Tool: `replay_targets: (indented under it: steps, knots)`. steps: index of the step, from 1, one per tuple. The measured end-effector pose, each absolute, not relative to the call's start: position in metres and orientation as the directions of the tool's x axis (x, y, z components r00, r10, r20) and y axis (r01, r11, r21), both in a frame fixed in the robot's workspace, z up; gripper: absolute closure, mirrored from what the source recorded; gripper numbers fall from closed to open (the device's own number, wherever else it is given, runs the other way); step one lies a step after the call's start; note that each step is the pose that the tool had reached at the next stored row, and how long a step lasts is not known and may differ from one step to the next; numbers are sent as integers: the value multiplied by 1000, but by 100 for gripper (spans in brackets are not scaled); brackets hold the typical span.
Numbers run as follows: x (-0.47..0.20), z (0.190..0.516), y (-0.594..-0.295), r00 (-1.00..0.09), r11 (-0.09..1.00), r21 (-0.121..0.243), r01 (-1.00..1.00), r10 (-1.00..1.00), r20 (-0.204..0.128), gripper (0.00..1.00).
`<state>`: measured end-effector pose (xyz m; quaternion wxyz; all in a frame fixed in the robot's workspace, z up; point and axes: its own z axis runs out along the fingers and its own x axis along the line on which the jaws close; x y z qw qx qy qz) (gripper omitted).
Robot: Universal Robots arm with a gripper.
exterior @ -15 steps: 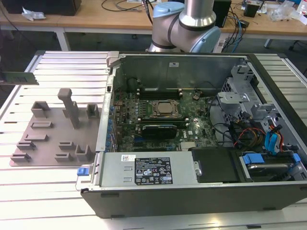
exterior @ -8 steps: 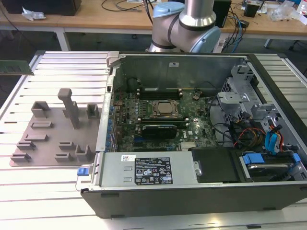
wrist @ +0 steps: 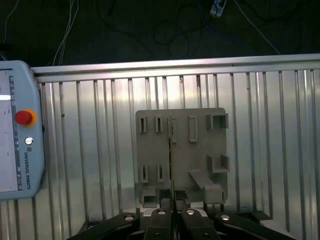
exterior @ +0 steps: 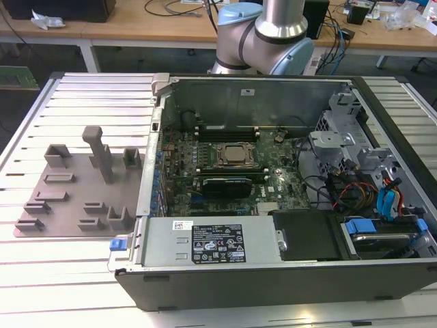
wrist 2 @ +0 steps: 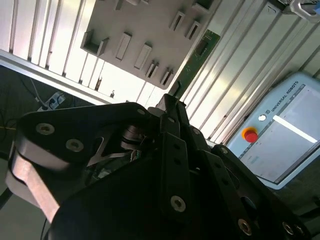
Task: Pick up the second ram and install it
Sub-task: 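Pick up the second ram and move it above second insertion slot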
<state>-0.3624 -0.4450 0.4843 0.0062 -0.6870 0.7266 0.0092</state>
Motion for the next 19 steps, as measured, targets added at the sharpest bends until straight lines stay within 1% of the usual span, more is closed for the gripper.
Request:
replay_targets:
  steps: [12, 16, 19]
  knots:
    - [-362, 507, -445, -56, 56, 5, -998, -998, -22, 87]
    - [-362, 519, -445, -56, 56, 5, -998, -998, -21, 87]
    - [-362, 520, -445, -56, 56, 5, -998, -998, -22, 87]
